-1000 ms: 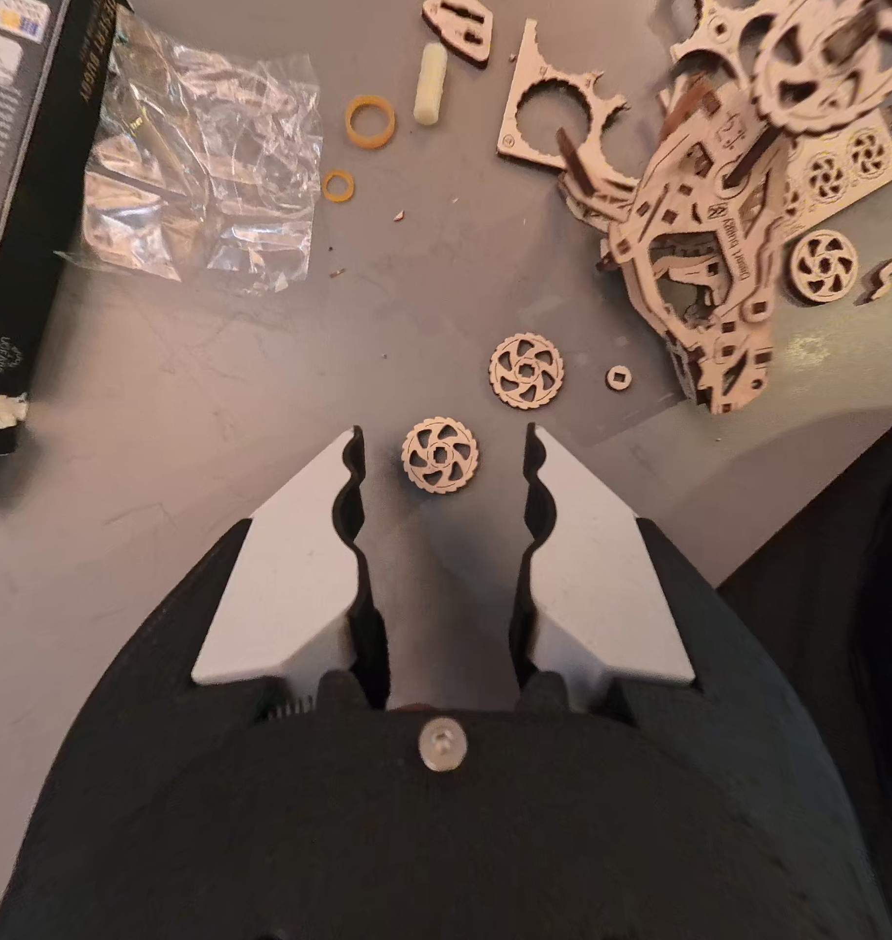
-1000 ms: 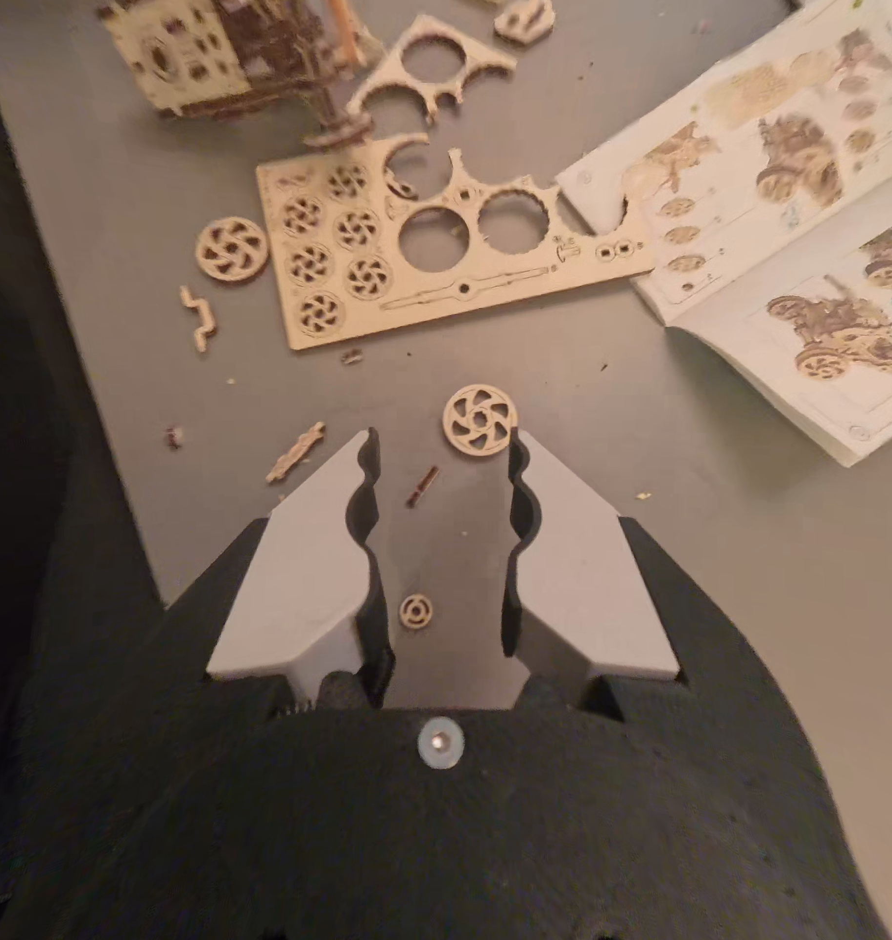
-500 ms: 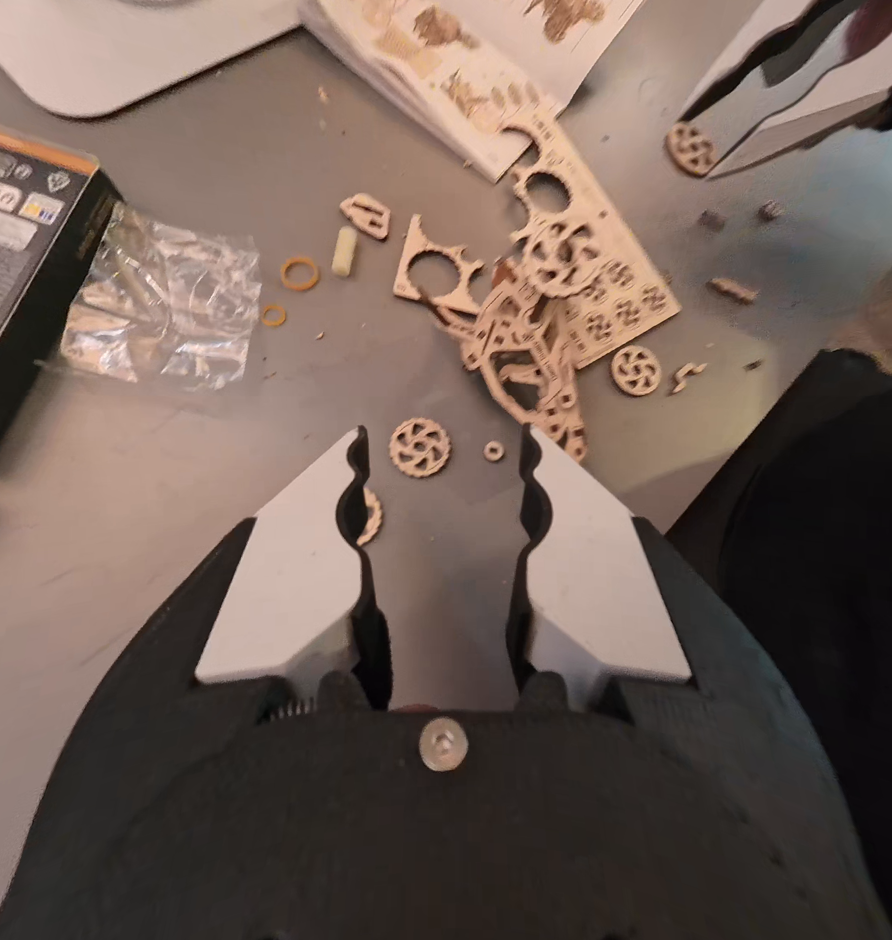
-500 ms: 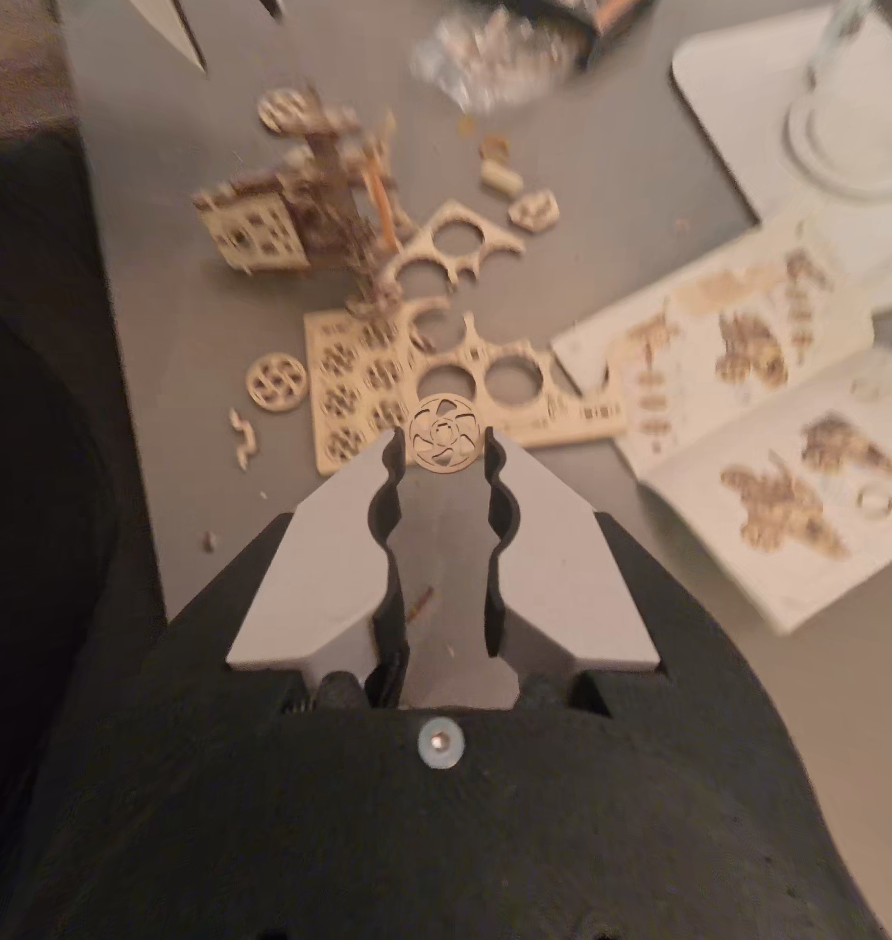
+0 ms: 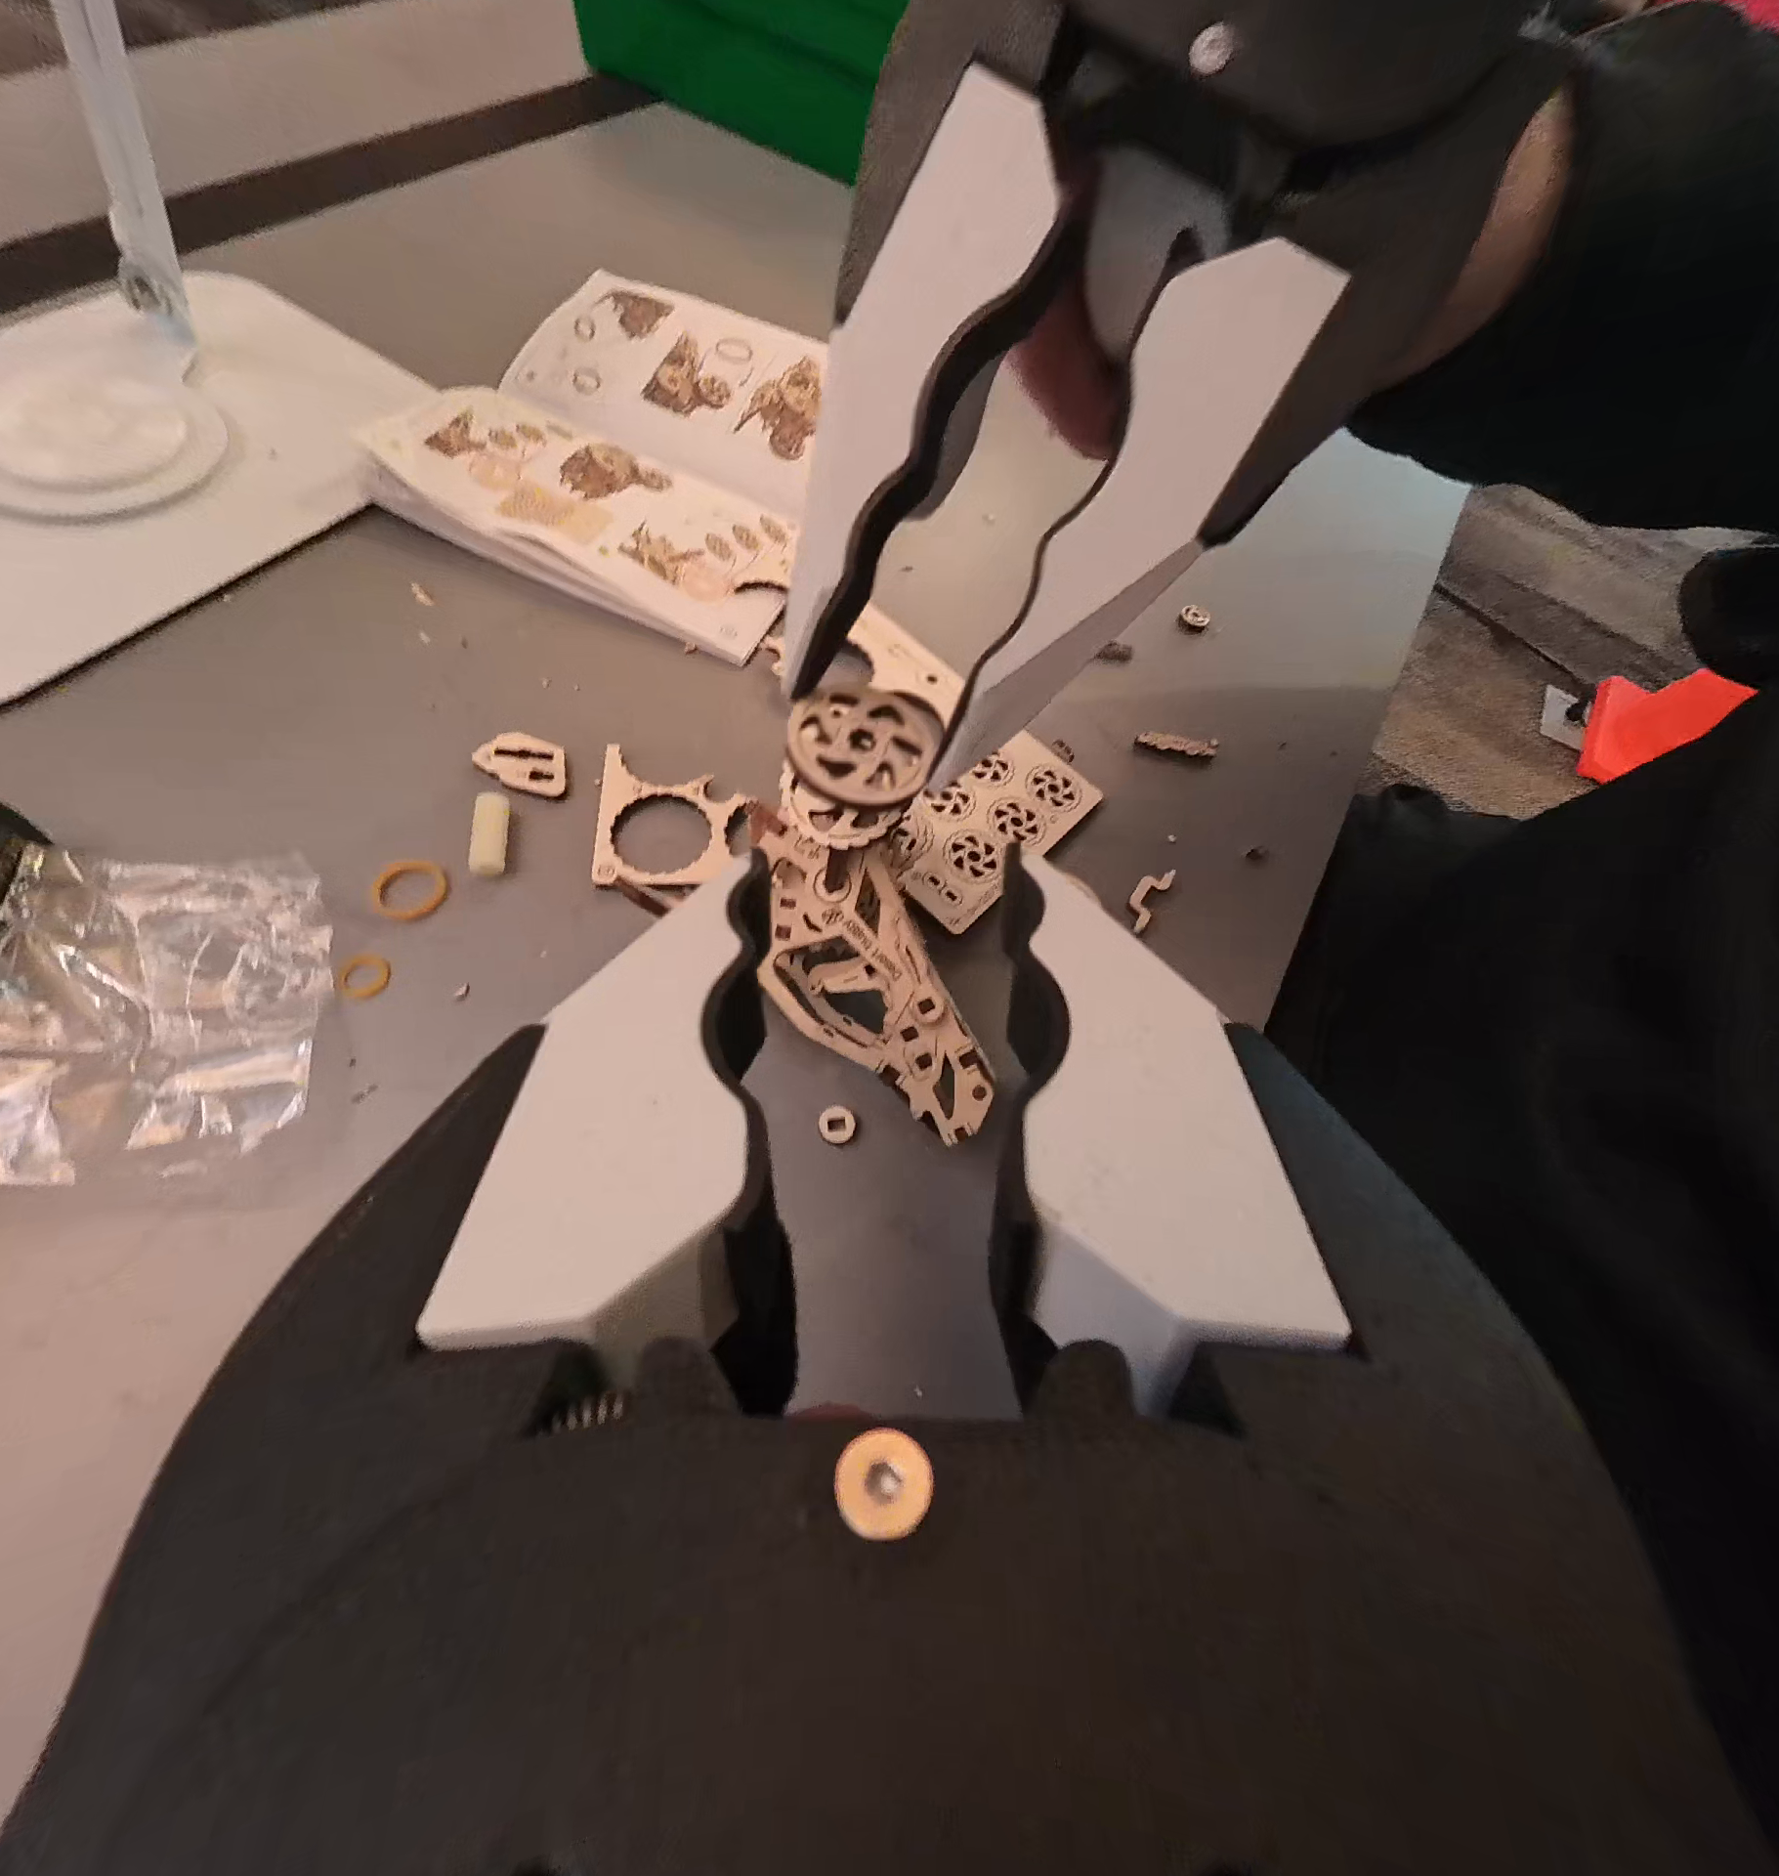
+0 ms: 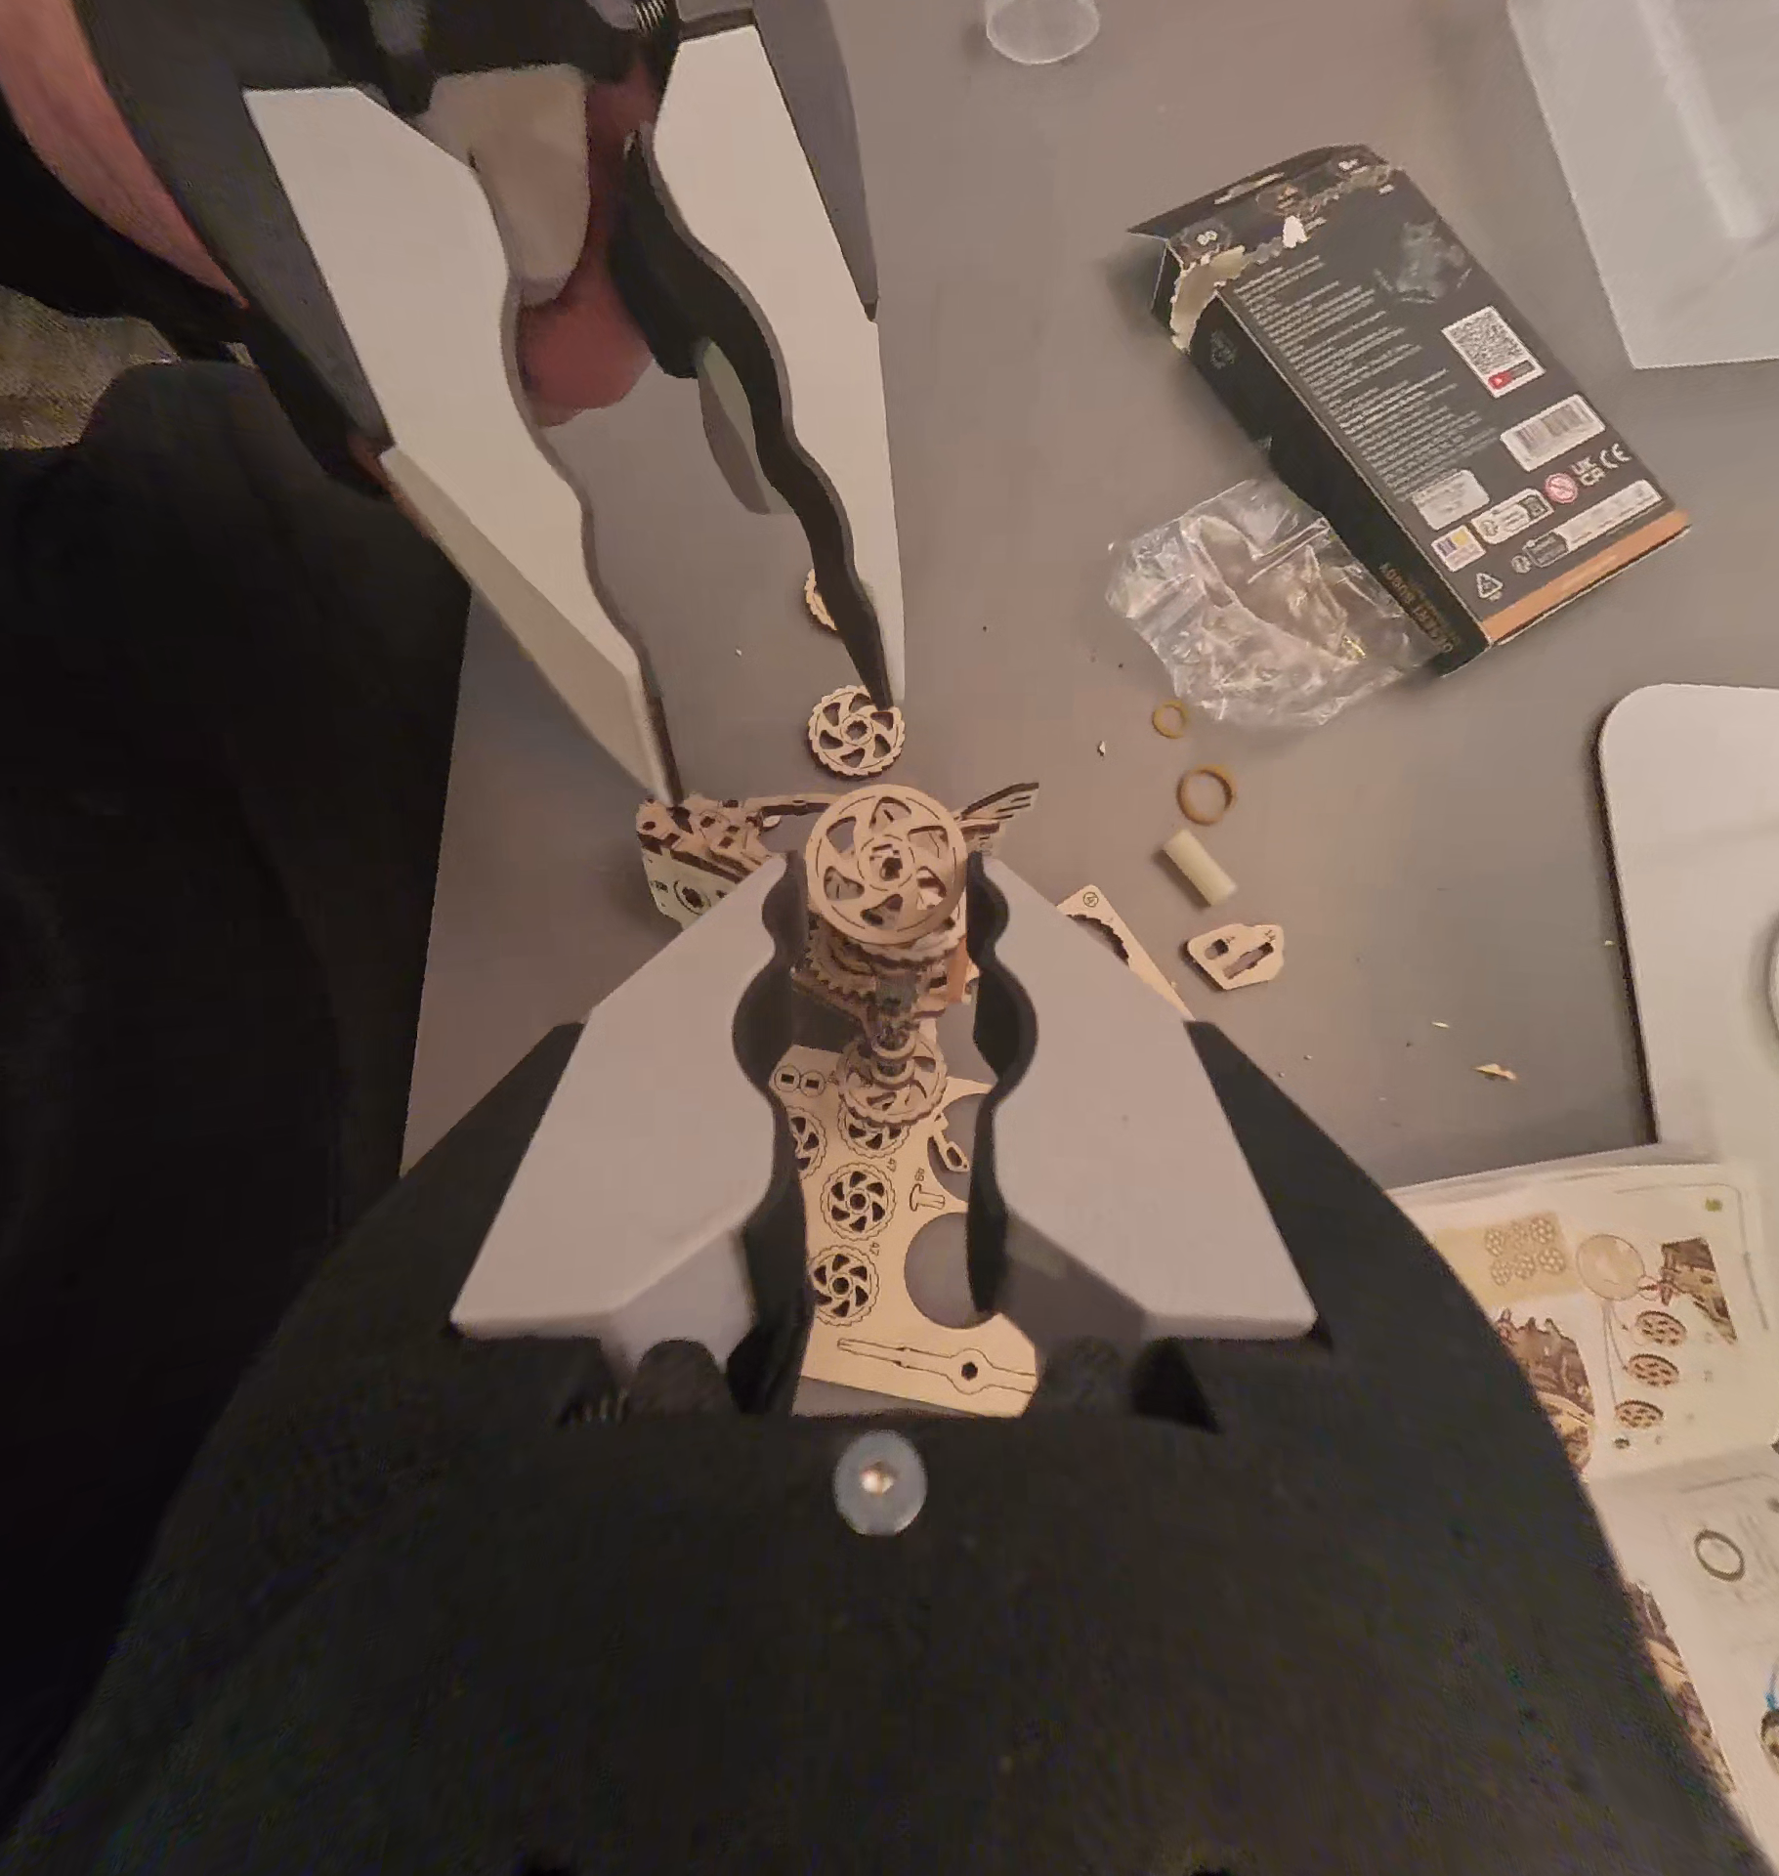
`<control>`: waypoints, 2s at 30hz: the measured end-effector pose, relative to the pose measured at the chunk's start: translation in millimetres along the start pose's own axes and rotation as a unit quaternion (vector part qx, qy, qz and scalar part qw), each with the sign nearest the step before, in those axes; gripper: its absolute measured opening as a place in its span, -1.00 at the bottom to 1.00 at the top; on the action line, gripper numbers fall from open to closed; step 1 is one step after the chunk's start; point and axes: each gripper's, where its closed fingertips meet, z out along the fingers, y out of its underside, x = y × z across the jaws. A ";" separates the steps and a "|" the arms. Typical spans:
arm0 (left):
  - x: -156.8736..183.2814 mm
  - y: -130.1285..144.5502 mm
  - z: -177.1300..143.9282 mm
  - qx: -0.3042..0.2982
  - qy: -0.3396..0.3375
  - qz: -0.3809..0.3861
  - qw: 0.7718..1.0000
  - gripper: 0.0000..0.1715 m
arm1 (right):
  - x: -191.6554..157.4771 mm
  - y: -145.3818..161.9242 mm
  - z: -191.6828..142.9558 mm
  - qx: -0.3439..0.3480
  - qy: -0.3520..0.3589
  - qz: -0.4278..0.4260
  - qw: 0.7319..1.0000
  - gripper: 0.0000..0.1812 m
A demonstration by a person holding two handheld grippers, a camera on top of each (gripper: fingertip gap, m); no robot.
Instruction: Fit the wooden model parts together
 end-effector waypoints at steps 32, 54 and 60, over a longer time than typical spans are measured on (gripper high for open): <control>22.4 -6.0 15.6 0.019 -0.017 -0.039 0.999 -0.44 | -0.5 6.1 6.1 -0.102 -0.309 -0.218 0.920 -0.68; 29.2 -8.3 25.6 0.026 -0.028 -0.046 0.998 -0.45 | -3.9 8.7 4.8 -0.146 -0.449 -0.275 0.837 -0.68; 29.7 -9.0 28.5 0.025 -0.039 -0.033 0.998 -0.45 | -3.9 10.9 1.6 -0.128 -0.495 -0.242 0.825 -0.68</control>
